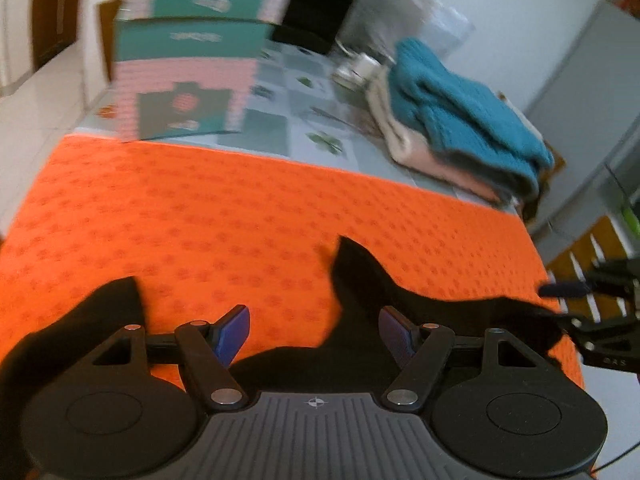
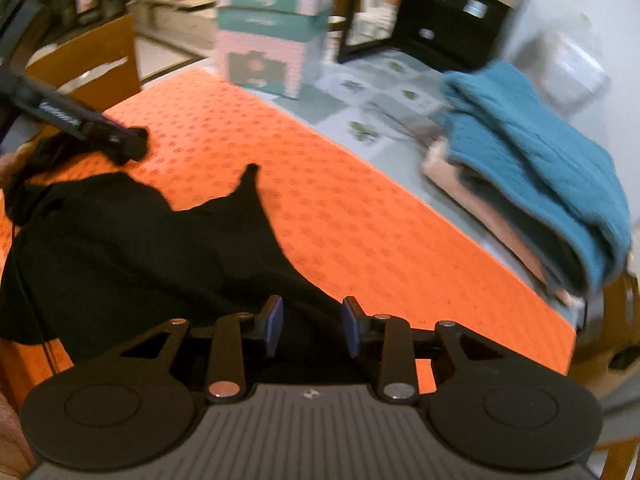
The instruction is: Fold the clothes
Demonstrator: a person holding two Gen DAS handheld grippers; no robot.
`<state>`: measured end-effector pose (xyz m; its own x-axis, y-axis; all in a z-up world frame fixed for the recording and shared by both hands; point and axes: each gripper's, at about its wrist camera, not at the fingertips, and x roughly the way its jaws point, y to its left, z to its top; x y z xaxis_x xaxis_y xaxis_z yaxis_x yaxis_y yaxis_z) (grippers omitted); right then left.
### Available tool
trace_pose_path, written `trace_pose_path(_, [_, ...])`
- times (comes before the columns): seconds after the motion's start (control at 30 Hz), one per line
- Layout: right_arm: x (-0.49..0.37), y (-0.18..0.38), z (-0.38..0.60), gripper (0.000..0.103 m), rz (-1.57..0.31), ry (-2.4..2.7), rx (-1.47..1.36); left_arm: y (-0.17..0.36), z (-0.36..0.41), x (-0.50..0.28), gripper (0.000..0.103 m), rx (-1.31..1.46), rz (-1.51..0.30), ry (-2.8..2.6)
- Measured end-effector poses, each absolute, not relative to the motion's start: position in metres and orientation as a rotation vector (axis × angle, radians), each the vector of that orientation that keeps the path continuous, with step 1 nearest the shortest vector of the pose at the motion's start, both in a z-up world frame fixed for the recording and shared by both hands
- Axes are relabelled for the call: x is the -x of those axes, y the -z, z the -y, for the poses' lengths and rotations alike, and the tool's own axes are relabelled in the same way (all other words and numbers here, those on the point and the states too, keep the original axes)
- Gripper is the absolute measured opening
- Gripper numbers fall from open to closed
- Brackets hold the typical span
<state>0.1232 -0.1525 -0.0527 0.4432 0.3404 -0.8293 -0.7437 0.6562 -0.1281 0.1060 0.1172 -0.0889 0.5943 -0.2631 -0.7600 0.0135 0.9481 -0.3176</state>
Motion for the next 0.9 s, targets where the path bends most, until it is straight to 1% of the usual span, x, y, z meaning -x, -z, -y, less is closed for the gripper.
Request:
trace_pose_path(0.23, [-0.12, 0.08, 0.115, 0.037, -0.832, -0.826, 0.774, 0.111, -0.075, -0.131, 0.073, 0.124, -0.985, 0.257])
trace_pose_path(0.3, [-0.122, 0.09, 0.109, 0.037, -0.836, -0.844, 0.838, 0.119, -0.068, -0.141, 0.07, 0.113, -1.008, 0.262])
trace_pose_path(0.33, [-0.122, 0.095, 0.108, 0.037, -0.835, -0.849, 0.861, 0.123, -0.066, -0.146, 0.065, 0.114, -1.019, 0.265])
trace_pose_path(0.37, [-0.123, 0.099, 0.107, 0.036, -0.832, -0.851, 0.871, 0.126, -0.064, -0.15, 0.062, 0.124, -1.026, 0.268])
trace_pose_path(0.4, [-0.126, 0.101, 0.107, 0.032, -0.831, -0.846, 0.866, 0.13, -0.064, -0.154, 0.055, 0.138, -1.032, 0.27])
trace_pose_path(0.43, [-0.128, 0.103, 0.109, 0.015, -0.832, -0.837, 0.851, 0.133, -0.063, -0.158, 0.043, 0.152, -1.037, 0.273])
trace_pose_path(0.47, [-0.131, 0.103, 0.111, 0.006, -0.836, -0.825, 0.828, 0.138, -0.062, -0.162, 0.035, 0.164, -1.044, 0.27])
trace_pose_path(0.5, [-0.135, 0.102, 0.112, 0.005, -0.832, -0.812, 0.802, 0.14, -0.062, -0.163, 0.022, 0.162, -1.037, 0.255])
trace_pose_path(0.53, [-0.138, 0.101, 0.114, 0.004, -0.822, -0.799, 0.775, 0.14, -0.062, -0.163, 0.005, 0.158, -1.024, 0.242])
trace_pose_path(0.6, [-0.147, 0.095, 0.118, 0.003, -0.792, -0.756, 0.729, 0.135, -0.064, -0.162, 0.004, 0.165, -0.998, 0.214])
trace_pose_path(0.73, [-0.171, 0.072, 0.126, 0.003, -0.712, -0.645, 0.665, 0.103, -0.076, -0.163, 0.004, 0.184, -0.861, 0.099])
trace_pose_path(0.9, [-0.224, 0.045, 0.127, 0.003, -0.631, -0.554, 0.576, 0.065, -0.094, -0.195, 0.004, 0.175, -0.723, 0.025])
